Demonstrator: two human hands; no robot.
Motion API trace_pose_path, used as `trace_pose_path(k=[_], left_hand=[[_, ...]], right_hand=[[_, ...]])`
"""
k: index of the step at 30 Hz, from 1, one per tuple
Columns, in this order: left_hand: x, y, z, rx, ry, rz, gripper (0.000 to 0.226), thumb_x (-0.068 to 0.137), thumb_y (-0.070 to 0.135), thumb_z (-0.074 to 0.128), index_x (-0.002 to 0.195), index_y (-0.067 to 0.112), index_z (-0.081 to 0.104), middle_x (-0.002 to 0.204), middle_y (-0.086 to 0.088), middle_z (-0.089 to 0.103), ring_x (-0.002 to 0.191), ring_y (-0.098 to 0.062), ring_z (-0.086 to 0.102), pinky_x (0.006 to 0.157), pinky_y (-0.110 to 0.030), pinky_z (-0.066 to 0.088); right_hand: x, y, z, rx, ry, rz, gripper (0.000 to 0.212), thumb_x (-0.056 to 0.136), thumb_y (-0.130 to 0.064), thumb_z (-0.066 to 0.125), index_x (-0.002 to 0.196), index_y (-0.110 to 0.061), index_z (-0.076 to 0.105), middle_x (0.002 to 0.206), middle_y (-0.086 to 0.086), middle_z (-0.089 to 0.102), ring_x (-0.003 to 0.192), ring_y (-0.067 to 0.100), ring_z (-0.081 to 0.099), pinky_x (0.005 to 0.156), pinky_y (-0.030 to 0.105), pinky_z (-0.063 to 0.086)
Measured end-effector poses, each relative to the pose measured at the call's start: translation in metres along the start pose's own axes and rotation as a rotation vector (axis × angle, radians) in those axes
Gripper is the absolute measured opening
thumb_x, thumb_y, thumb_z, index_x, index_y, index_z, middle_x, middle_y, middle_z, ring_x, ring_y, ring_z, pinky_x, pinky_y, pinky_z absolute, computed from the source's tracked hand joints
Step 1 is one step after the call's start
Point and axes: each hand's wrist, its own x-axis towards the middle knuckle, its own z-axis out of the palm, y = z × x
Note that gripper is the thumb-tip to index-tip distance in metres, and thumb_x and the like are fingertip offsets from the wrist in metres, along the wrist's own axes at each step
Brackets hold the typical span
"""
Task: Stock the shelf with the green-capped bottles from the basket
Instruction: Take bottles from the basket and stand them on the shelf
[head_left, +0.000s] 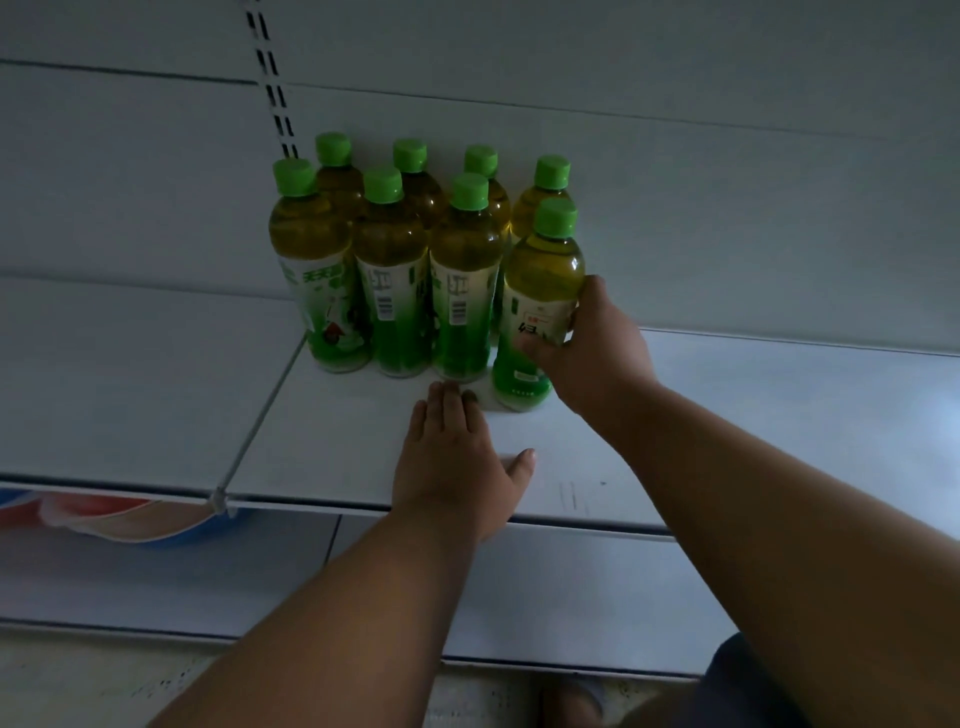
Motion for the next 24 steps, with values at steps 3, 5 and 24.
trace_pose_path(k=[3, 5, 24], left_hand=[[-0.001, 0.0, 0.0, -0.011, 0.004, -0.004, 0.1, 0.09, 0.071, 0.036, 0.157, 0.001, 0.01, 0.165, -0.019, 0.006, 0.152, -0.029, 0.005, 0.124, -0.04, 0.003], [-0.001, -0.001, 0.0, -0.02, -0.004, 0.002, 0.1, 0.091, 0.07, 0.036, 0.157, 0.001, 0.007, 0.166, -0.018, 0.003, 0.153, -0.028, 0.001, 0.124, -0.04, 0.001], [-0.177, -0.145, -0.1, 0.163, 0.157, -0.28, 0.073, 0.076, 0.056, 0.063, 0.136, 0.015, 0.054, 0.133, -0.011, 0.058, 0.11, -0.034, 0.062, 0.087, -0.047, 0.053]], right_hand=[[0.014, -0.001, 0.004, 0.007, 0.005, -0.002, 0.056, 0.084, -0.036, 0.076, 0.125, -0.016, 0.043, 0.12, 0.005, 0.065, 0.104, 0.029, 0.065, 0.082, 0.048, 0.057], [0.024, -0.004, 0.005, 0.032, -0.004, 0.007, 0.057, 0.083, -0.034, 0.076, 0.126, -0.016, 0.043, 0.121, 0.005, 0.065, 0.107, 0.03, 0.064, 0.085, 0.05, 0.057], [-0.131, -0.11, 0.072, -0.451, -0.441, -0.809, 0.077, 0.092, -0.047, 0.059, 0.152, -0.036, 0.013, 0.164, 0.005, 0.007, 0.148, 0.031, 0.014, 0.117, 0.052, 0.021]])
